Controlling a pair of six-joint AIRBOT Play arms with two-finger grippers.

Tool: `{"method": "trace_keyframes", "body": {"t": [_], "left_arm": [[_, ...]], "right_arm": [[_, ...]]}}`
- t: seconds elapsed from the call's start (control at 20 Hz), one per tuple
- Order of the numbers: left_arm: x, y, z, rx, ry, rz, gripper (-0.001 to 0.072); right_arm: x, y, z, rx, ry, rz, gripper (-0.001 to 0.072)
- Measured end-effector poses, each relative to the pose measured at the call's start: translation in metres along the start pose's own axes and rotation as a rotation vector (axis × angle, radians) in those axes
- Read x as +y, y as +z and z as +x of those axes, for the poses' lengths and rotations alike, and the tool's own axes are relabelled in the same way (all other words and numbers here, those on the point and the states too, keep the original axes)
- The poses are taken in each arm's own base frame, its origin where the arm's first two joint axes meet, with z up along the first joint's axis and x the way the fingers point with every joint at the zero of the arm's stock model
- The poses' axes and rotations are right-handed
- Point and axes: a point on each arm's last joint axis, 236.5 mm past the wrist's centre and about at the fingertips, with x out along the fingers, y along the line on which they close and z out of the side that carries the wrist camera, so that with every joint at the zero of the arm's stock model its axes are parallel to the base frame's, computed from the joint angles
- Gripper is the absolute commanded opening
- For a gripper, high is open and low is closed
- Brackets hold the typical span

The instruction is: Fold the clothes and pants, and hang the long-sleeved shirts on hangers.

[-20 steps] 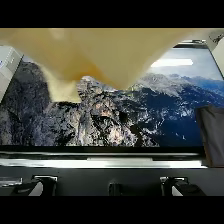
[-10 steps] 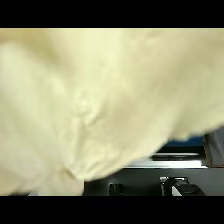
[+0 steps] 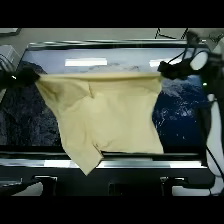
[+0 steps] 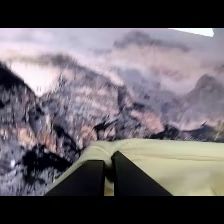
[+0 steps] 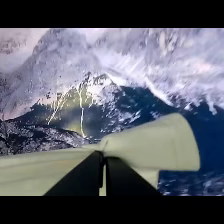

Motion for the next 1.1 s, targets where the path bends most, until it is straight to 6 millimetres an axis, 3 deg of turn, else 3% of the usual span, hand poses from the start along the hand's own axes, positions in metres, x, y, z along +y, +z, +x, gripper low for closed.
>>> {"method": "trace_keyframes", "body": {"t": [0.1,0.2,0.25,0.3,0.35,0.4,0.5,0.6,0.7,0.8,0.95,1.05,1.1], "left_arm": [[0.019,-0.046,0.048,0.153,0.002,-0.086,0.003],[0.023,-0.086,0.079,0.287,-0.022,-0.162,0.0074],[0.022,-0.104,0.089,0.346,-0.035,-0.193,0.0252],[0.021,-0.116,0.093,0.391,-0.047,-0.218,0.0514],[0.021,-0.123,0.095,0.419,-0.057,-0.24,0.0669],[0.024,-0.128,0.094,0.451,-0.062,-0.253,0.0665],[0.038,-0.137,0.079,0.521,-0.07,-0.264,0.0653],[0.063,-0.157,0.053,0.622,-0.053,-0.295,0.0509],[0.086,-0.189,0.027,0.713,-0.036,-0.362,0.0503],[0.096,-0.231,0.009,0.778,-0.039,-0.427,0.0503],[0.085,-0.288,0.001,0.818,-0.109,-0.506,0.0502],[0.072,-0.311,0.002,0.818,-0.162,-0.553,0.0498],[0.064,-0.319,0.003,0.818,-0.187,-0.572,0.0448]], "right_arm": [[0.003,-0.033,0.057,0.124,0.058,0.157,0.0032],[0.011,-0.054,0.088,0.203,0.115,0.271,0.0032],[0.015,-0.061,0.097,0.228,0.136,0.306,0.0064],[0.017,-0.064,0.101,0.247,0.155,0.334,0.0281],[0.016,-0.063,0.1,0.26,0.169,0.354,0.0488],[0.011,-0.059,0.095,0.269,0.179,0.355,0.0575],[-0.014,-0.052,0.073,0.298,0.18,0.328,0.0572],[-0.061,-0.058,0.045,0.365,0.122,0.307,0.0562],[-0.113,-0.086,0.017,0.49,0.028,0.306,0.0561],[-0.149,-0.118,-0.007,0.604,-0.035,0.332,0.0561],[-0.17,-0.152,-0.024,0.699,-0.071,0.361,0.0561],[-0.175,-0.166,-0.028,0.734,-0.08,0.37,0.0561],[-0.176,-0.17,-0.03,0.741,-0.079,0.37,0.0561]]}}
